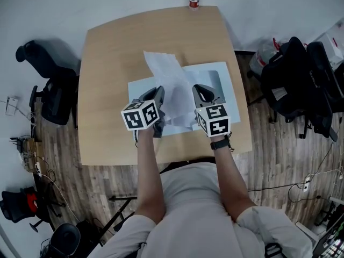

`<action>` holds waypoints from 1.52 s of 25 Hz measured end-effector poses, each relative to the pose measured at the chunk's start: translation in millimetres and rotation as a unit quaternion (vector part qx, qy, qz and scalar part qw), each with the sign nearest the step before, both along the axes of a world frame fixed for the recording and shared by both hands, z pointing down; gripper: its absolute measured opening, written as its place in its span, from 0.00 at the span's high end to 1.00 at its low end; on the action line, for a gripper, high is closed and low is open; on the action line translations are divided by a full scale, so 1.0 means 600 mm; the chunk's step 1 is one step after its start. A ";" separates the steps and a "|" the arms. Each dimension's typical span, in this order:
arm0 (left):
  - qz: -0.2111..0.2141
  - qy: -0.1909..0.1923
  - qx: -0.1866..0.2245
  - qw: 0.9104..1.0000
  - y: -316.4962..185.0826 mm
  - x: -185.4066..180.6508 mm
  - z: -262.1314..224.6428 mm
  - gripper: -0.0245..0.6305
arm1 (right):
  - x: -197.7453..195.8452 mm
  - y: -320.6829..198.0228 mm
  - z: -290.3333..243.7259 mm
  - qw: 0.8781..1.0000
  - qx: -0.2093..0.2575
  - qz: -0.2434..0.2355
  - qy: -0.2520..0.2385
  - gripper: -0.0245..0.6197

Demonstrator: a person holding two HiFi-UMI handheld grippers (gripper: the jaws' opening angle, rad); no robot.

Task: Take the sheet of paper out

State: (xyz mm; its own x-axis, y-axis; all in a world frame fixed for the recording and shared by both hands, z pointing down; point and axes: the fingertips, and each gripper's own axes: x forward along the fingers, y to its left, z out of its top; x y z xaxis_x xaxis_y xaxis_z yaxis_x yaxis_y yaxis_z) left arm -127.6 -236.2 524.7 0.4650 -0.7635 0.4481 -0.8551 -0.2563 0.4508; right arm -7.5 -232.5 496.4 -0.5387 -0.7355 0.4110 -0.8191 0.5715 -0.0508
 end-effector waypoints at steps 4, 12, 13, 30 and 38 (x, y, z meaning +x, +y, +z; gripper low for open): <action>0.000 -0.001 0.022 1.000 -0.002 -0.002 -0.030 0.95 | 0.003 0.001 -0.010 1.000 0.007 0.004 -0.001 0.94; -0.005 -0.010 0.058 0.998 -0.009 -0.010 -0.081 0.95 | 0.007 -0.001 -0.036 1.000 0.026 0.014 -0.004 0.94; -0.006 -0.011 0.063 0.998 -0.009 -0.011 -0.087 0.95 | 0.009 -0.001 -0.040 0.999 0.028 0.016 -0.005 0.94; -0.046 -0.057 0.213 0.974 -0.007 -0.016 -0.231 0.95 | 0.038 -0.002 -0.165 0.991 0.113 0.059 -0.036 0.94; -0.069 -0.081 0.266 0.958 -0.001 -0.007 -0.289 0.95 | 0.057 0.005 -0.233 0.983 0.157 0.075 -0.052 0.94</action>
State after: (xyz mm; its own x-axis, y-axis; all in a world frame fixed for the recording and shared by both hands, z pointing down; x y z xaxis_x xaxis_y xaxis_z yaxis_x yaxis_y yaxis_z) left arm -131.7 -236.7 351.5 0.3001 -0.9532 0.0358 -0.9450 -0.2920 0.1472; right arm 27.0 -229.6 356.7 -0.4418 -0.8917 0.0986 -0.8949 0.4457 0.0208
